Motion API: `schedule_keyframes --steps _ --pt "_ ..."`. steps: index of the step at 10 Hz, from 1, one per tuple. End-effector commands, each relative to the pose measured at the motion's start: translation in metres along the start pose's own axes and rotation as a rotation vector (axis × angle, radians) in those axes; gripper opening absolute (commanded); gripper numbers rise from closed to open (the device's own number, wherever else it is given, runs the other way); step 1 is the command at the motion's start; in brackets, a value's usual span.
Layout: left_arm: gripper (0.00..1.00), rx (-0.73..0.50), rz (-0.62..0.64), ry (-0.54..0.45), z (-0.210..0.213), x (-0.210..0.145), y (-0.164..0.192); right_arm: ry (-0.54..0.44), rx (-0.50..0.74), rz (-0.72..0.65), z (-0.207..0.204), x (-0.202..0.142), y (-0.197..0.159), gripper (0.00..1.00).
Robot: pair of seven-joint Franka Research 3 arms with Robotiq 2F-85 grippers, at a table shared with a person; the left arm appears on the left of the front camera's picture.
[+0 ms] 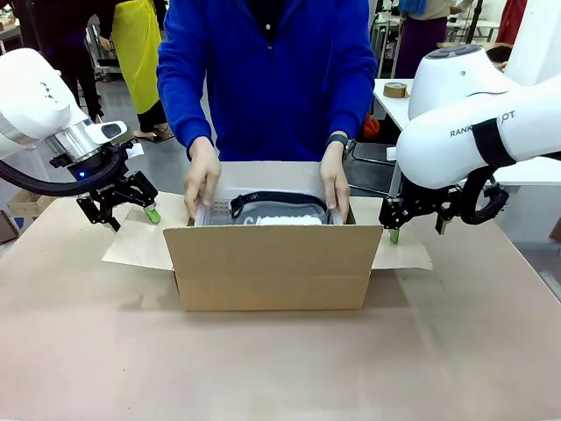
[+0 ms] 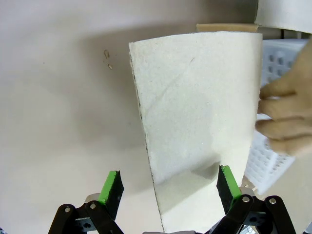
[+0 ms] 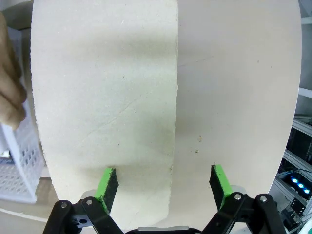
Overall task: Pack the gift set into the box.
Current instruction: Lift both hands away from the flaps of the Package Box.
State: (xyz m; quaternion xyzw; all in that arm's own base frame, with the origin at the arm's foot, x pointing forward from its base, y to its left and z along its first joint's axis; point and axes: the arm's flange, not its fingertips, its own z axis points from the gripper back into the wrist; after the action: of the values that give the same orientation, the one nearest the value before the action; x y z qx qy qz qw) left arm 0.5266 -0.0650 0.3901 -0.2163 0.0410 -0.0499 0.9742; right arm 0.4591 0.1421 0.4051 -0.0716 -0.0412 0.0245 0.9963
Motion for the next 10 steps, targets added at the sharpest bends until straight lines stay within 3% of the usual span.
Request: schedule_keyframes --steps 1,10 --pt "1.00 0.010 0.009 -0.001 0.0015 -0.0027 -0.0010 -0.006 -0.031 -0.020 0.0022 0.0008 0.0001 1.00" --pt "1.00 0.000 0.000 0.000 0.0000 0.0000 0.0000 0.000 0.000 0.000 0.0000 0.0000 -0.0001 1.00"
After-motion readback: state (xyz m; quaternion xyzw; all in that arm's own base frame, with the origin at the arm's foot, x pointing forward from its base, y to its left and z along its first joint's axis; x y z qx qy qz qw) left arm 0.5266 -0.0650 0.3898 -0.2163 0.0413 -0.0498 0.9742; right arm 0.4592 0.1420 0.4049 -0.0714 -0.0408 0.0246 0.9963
